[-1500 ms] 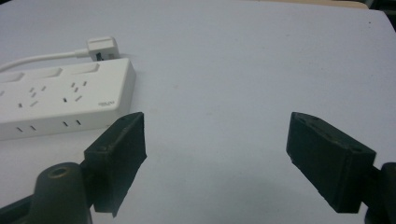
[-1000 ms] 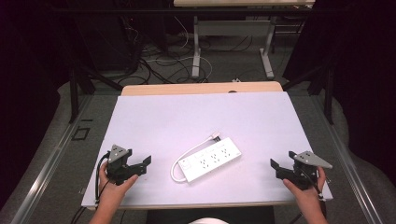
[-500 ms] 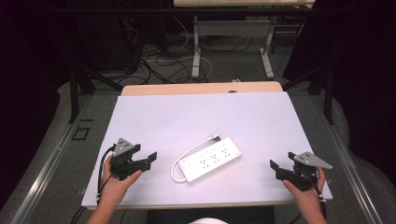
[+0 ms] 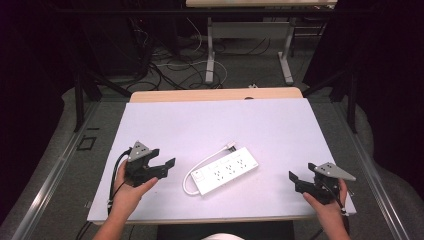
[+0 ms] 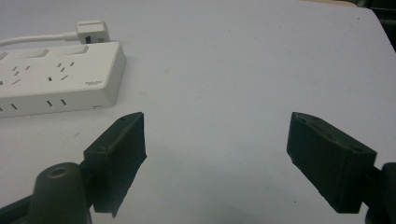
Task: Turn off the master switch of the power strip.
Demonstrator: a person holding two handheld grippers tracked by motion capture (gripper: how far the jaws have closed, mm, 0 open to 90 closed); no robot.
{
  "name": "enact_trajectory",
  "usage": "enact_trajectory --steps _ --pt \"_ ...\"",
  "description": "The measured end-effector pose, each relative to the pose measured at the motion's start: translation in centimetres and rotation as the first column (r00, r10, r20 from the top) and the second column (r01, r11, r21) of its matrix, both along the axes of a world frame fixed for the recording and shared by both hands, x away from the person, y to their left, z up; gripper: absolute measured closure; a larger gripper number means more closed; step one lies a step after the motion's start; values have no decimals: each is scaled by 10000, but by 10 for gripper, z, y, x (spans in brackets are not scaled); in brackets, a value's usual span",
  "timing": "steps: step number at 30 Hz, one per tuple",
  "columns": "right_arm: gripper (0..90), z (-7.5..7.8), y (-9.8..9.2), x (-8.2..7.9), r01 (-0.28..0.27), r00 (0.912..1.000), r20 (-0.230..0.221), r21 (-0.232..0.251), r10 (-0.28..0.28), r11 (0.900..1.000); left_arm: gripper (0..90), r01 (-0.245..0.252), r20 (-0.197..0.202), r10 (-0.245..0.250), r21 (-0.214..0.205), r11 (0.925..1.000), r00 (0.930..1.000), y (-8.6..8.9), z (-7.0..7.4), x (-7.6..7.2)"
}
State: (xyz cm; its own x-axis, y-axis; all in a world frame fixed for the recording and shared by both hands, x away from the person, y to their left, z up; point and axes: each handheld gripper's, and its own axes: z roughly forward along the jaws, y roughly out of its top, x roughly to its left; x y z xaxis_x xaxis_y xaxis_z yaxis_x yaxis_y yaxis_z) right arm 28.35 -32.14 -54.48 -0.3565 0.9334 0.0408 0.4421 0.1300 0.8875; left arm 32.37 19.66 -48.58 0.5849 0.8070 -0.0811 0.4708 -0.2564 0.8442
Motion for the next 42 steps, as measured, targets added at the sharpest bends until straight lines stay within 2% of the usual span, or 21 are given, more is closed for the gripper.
enact_trajectory --steps 9,18,21,22,23,25,32,35,37,38,42 --pt "190 1 0 0 -82 9999 97 -8 82 10000 328 396 -189 -395 71 9992 9990 -21 2 4" --pt "190 0 1 0 -156 9999 -18 -51 156 9999 362 679 -601 -690 -202 9975 9958 -38 3 11" --pt "190 0 2 1 -182 9998 71 -5 182 9998 383 730 -636 -732 -53 9973 9953 -44 4 14" --pt "190 -1 2 1 -143 9998 105 -16 143 9999 399 766 -679 -764 10 9971 9948 -45 4 14" --pt "190 0 1 0 -164 9999 -43 -96 163 9998 412 772 -736 -766 56 9970 9943 -47 4 15" --pt "190 -1 2 1 -164 9998 131 -34 165 9999 466 795 -722 -789 48 9968 9943 -50 5 17" --pt "190 -1 2 1 -199 9998 94 -90 200 9998 558 1113 -1032 -1073 337 9932 9889 -58 6 21" --pt "189 -1 1 0 -211 9998 -43 -67 211 9998 658 1051 -1133 -1009 320 9939 9884 -61 4 22" --pt "189 -1 2 0 -168 9998 -136 -9 168 9999 678 1060 -1286 -1016 280 9940 9865 -62 4 23" --pt "189 -1 1 0 -246 9996 -123 -90 244 9997 730 1004 -1336 -956 294 9945 9864 -62 3 23" --pt "189 -2 1 2 -315 9995 23 -54 315 9995 794 829 -1519 -784 235 9963 9853 -64 2 24"
